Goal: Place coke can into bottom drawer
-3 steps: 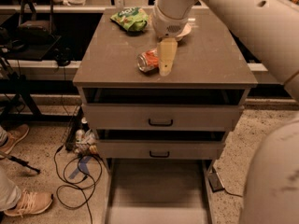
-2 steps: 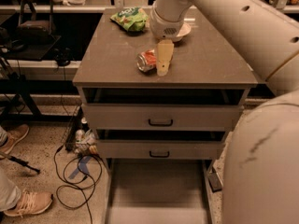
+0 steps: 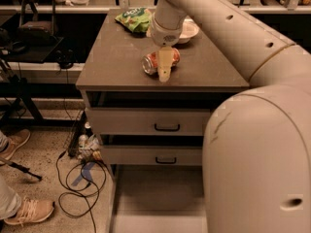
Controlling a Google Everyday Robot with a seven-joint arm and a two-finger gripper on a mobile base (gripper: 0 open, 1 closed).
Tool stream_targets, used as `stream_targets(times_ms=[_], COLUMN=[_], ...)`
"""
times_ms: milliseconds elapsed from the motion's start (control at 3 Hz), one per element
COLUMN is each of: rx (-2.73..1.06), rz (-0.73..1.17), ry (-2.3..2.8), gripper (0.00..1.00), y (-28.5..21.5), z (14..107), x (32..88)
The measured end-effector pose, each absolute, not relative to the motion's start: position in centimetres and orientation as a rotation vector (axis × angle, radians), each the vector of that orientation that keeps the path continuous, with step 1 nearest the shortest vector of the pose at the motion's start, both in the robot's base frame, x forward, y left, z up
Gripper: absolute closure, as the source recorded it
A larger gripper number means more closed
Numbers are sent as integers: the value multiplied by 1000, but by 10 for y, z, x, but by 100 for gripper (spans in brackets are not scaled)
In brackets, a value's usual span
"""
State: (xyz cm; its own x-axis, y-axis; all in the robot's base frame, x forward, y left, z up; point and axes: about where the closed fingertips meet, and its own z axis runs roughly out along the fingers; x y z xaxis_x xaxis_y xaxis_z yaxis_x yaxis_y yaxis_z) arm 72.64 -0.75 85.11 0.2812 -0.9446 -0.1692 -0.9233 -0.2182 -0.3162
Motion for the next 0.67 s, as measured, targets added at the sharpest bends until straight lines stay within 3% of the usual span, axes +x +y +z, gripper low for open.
stream_targets(times_ms=[667], rx=[-2237], rz=[-28], ry=[1708], gripper=[50], y=[-11], z=[826], x=[734])
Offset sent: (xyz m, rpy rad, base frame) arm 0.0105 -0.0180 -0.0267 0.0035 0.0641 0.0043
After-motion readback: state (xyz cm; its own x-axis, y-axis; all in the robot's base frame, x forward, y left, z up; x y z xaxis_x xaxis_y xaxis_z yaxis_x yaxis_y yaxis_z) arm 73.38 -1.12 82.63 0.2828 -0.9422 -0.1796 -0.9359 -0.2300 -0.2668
